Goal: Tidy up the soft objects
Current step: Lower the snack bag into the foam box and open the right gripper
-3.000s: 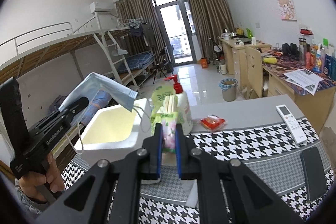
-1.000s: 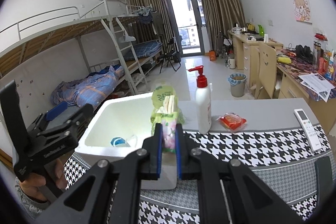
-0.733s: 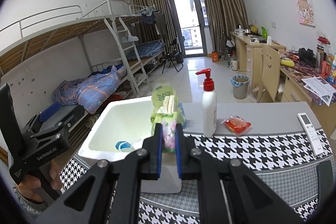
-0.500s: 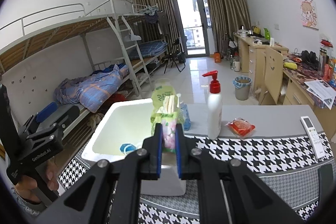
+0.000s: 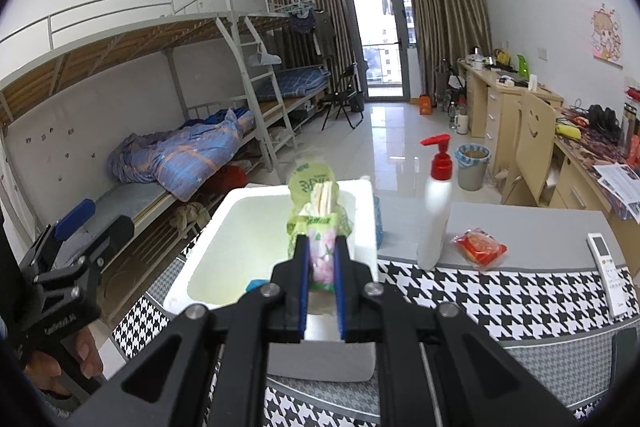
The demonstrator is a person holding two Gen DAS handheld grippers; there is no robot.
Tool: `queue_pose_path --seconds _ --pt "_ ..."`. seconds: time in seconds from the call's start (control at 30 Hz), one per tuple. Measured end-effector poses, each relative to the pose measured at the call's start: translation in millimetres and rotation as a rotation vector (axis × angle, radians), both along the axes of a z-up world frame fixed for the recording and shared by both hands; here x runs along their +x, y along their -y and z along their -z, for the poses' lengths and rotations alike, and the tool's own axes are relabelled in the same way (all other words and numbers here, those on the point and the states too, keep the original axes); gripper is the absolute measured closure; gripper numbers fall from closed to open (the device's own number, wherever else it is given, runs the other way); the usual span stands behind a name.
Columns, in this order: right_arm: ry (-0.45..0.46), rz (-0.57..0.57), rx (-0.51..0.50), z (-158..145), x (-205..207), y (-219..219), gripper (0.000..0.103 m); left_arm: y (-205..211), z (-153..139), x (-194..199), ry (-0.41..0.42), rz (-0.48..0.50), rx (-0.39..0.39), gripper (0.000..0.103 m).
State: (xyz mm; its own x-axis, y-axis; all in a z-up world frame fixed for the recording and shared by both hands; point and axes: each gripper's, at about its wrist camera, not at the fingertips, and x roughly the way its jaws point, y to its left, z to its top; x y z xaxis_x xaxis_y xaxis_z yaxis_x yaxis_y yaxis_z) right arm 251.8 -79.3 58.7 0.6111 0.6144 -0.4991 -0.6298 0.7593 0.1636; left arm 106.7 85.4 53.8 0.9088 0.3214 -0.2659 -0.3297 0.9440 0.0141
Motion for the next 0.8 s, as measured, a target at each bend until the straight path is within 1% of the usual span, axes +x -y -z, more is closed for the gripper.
queue_pose_path --seconds 0.13,0.27,0.53,0.8 --pt "-0.005 -0.014 -0.015 1 1 -9 0.089 -5 5 -2 -0.009 -0.005 -0.015 0.001" --pt "-0.014 -0.029 -0.032 4 2 -19 0.089 -4 11 -4 -0.017 -0.008 -0.011 0.001" --pt "-0.028 -0.034 -0.076 11 6 -39 0.089 -4 20 -8 -0.037 0.015 -0.025 0.001" --pt "-0.038 -0.032 -0.088 14 9 -50 0.089 -8 25 -11 -0.048 0.032 -0.040 0.001"
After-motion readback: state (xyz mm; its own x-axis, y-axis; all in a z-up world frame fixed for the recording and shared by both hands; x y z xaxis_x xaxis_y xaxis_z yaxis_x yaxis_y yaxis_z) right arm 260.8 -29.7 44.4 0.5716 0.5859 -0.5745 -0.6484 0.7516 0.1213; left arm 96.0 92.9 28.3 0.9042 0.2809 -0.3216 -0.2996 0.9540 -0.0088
